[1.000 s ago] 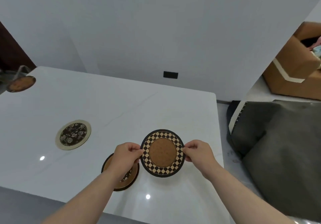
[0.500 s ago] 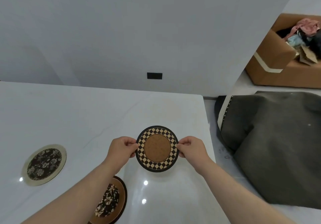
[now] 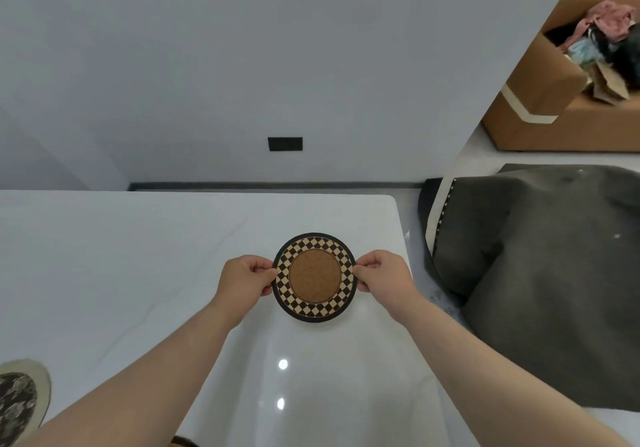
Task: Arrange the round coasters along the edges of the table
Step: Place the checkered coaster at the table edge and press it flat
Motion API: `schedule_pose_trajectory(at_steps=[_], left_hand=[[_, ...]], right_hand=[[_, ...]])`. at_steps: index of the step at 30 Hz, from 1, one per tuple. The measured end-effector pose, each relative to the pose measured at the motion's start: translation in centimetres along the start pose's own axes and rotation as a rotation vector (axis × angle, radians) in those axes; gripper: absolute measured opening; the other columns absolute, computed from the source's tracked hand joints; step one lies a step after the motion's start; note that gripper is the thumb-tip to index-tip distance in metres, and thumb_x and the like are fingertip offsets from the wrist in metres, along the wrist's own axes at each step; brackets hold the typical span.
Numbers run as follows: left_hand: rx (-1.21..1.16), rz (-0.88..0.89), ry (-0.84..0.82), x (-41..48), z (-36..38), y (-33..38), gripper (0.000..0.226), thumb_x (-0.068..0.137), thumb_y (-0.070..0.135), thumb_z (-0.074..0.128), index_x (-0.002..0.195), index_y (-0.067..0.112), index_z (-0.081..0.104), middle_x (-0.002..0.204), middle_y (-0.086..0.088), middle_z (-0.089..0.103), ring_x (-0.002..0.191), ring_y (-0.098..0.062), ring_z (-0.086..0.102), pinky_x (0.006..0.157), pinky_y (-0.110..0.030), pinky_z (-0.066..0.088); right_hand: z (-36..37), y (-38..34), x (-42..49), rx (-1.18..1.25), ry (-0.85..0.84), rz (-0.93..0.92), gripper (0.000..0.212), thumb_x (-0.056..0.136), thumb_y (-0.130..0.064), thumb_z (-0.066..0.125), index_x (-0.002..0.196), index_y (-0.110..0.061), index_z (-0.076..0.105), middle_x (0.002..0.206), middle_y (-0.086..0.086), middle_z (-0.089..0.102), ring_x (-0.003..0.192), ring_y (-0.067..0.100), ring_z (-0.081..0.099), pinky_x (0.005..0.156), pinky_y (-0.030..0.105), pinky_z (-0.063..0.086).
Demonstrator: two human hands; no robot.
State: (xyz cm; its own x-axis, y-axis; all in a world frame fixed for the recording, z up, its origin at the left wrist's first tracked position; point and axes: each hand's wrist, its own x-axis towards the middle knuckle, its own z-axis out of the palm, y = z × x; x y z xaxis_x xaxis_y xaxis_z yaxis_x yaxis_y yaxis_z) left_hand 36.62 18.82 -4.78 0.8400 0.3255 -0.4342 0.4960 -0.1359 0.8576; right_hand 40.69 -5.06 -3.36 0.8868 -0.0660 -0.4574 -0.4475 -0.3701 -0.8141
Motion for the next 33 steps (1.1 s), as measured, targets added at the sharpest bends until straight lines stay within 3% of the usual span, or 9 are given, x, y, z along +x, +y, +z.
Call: schedule_pose_trajectory(at_steps=[13, 17, 20, 21, 22, 24, 26, 29, 33], left_hand=[[0.066, 0.004, -0.023, 12.9, 2.6, -0.2, 0.009, 0.080, 0.000, 0.071, 0.077, 0.007, 0.067, 0.071, -0.010, 0.068, 0.058, -0.020, 0.062, 0.060, -0.032, 0.058], [0.170, -0.002, -0.014, 14.7, 2.8, -0.9, 0.009, 0.080, 0.003, 0.072, 0.075, 0.009, 0.068, 0.069, -0.008, 0.068, 0.057, -0.021, 0.063, 0.067, -0.040, 0.061], [0.377, 0.131, -0.025, 15.1, 2.5, -1.4, 0.005, 0.080, 0.016, 0.073, 0.079, 0.018, 0.069, 0.078, 0.001, 0.070, 0.075, -0.019, 0.068, 0.073, -0.037, 0.057], [0.540, 0.229, -0.004, 15.0, 2.3, -1.5, 0.012, 0.079, 0.026, 0.073, 0.089, 0.021, 0.069, 0.092, 0.005, 0.069, 0.091, -0.019, 0.066, 0.080, -0.032, 0.052], [0.719, 0.327, 0.013, 14.9, 2.0, -1.7, 0.037, 0.076, 0.040, 0.073, 0.107, 0.021, 0.066, 0.109, 0.006, 0.063, 0.110, -0.019, 0.058, 0.092, -0.031, 0.046], [0.948, 0.457, -0.070, 15.0, 1.2, -2.4, 0.096, 0.065, 0.068, 0.068, 0.142, 0.020, 0.038, 0.149, 0.004, 0.036, 0.142, -0.019, 0.024, 0.117, -0.035, 0.021], [1.091, 0.505, -0.197, 15.3, 0.7, -3.2, 0.125, 0.056, 0.084, 0.057, 0.152, 0.021, 0.009, 0.161, 0.004, 0.001, 0.148, -0.015, -0.008, 0.121, -0.038, -0.003], [1.224, 0.570, -0.245, 15.6, 0.7, -4.6, 0.131, 0.052, 0.096, 0.041, 0.152, 0.023, -0.004, 0.161, 0.003, -0.012, 0.145, -0.011, -0.021, 0.119, -0.042, -0.012], [1.229, 0.620, -0.236, 15.7, 0.7, -4.9, 0.128, 0.055, 0.096, 0.038, 0.152, 0.023, -0.003, 0.161, 0.002, -0.011, 0.145, -0.011, -0.020, 0.118, -0.043, -0.013]], right_hand=[[3.0, -0.2, 11.6, -0.068, 0.070, -0.010, 0.007, 0.084, -0.005, 0.068, 0.080, -0.011, 0.068, 0.080, 0.010, 0.069, 0.062, 0.016, 0.064, 0.050, 0.017, 0.054], [4.1, 0.6, 13.4, -0.215, 0.054, -0.023, 0.012, 0.083, -0.008, 0.067, 0.075, -0.017, 0.067, 0.076, 0.004, 0.070, 0.068, 0.022, 0.070, 0.069, 0.036, 0.062], [3.9, 1.2, 13.9, -0.405, 0.008, -0.116, 0.005, 0.085, -0.018, 0.064, 0.086, -0.019, 0.069, 0.083, -0.004, 0.069, 0.081, 0.020, 0.067, 0.080, 0.032, 0.056], [3.6, 1.4, 14.0, -0.517, -0.009, -0.184, 0.014, 0.086, -0.024, 0.064, 0.098, -0.019, 0.069, 0.093, -0.005, 0.066, 0.094, 0.020, 0.064, 0.085, 0.028, 0.051], [3.3, 1.8, 14.1, -0.642, -0.026, -0.258, 0.033, 0.086, -0.034, 0.064, 0.115, -0.018, 0.065, 0.107, -0.003, 0.062, 0.110, 0.020, 0.057, 0.094, 0.028, 0.045], [2.6, 2.4, 14.2, -0.844, -0.075, -0.369, 0.077, 0.078, -0.060, 0.062, 0.142, -0.021, 0.042, 0.145, 0.000, 0.041, 0.139, 0.021, 0.030, 0.115, 0.034, 0.024], [2.3, 3.3, 14.6, -1.018, -0.156, -0.443, 0.107, 0.069, -0.078, 0.053, 0.152, -0.023, 0.016, 0.162, -0.001, 0.008, 0.149, 0.019, -0.001, 0.121, 0.038, -0.001], [2.4, 5.0, 15.0, -1.150, -0.202, -0.525, 0.119, 0.063, -0.091, 0.039, 0.153, -0.027, -0.003, 0.162, 0.000, -0.013, 0.146, 0.017, -0.022, 0.120, 0.043, -0.011], [2.4, 5.5, 15.4, -1.176, -0.186, -0.556, 0.111, 0.063, -0.094, 0.032, 0.151, -0.037, -0.006, 0.162, 0.000, -0.016, 0.145, 0.019, -0.026, 0.120, 0.045, -0.012]])
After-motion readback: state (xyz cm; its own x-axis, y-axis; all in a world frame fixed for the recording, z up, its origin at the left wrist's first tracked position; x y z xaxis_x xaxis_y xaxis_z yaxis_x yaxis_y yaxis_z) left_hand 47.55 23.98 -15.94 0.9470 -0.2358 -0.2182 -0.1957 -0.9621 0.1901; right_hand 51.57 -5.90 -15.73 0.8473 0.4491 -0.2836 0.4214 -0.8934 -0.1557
